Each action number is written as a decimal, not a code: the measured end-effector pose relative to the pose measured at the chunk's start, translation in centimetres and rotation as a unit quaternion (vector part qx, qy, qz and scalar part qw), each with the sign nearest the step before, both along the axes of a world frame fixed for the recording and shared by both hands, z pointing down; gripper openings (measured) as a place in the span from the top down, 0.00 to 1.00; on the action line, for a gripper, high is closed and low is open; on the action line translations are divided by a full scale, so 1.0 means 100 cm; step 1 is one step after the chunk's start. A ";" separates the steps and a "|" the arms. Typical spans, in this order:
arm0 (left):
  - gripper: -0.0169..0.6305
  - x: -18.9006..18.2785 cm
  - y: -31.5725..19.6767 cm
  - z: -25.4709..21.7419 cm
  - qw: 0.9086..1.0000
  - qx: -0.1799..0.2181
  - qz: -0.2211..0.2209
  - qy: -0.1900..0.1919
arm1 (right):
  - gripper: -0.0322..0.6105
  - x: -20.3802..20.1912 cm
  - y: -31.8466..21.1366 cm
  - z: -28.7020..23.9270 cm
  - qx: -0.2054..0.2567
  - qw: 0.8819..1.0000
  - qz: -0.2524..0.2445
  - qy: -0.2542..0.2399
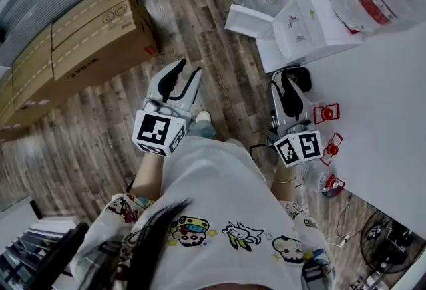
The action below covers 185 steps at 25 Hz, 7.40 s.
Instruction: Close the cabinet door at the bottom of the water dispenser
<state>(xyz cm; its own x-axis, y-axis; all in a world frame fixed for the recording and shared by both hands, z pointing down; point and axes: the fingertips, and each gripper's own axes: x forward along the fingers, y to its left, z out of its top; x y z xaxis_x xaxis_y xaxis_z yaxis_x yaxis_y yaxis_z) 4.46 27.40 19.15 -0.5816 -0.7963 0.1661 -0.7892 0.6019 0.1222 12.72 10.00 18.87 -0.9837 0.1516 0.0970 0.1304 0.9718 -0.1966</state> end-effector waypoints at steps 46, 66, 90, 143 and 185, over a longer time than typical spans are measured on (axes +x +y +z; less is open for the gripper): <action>0.71 -0.360 -0.163 0.015 0.995 -0.014 0.098 0.017 | 0.73 -0.342 -0.131 0.022 -0.011 0.998 0.061 0.028; 0.71 -0.406 -0.297 0.033 0.912 -0.052 0.406 0.028 | 0.73 -0.337 -0.183 0.035 -0.034 0.936 0.347 0.048; 0.71 -0.384 -0.331 0.141 0.853 -0.110 0.508 0.050 | 0.73 -0.292 -0.183 0.121 -0.083 0.865 0.489 0.078; 0.59 -0.440 -0.352 0.617 0.763 -0.413 0.490 0.076 | 0.75 -0.325 -0.172 0.453 -0.226 0.851 0.446 0.161; 0.69 -0.303 -0.309 0.633 0.808 -0.455 0.363 0.094 | 0.93 -0.194 -0.132 0.451 -0.269 0.832 0.473 0.113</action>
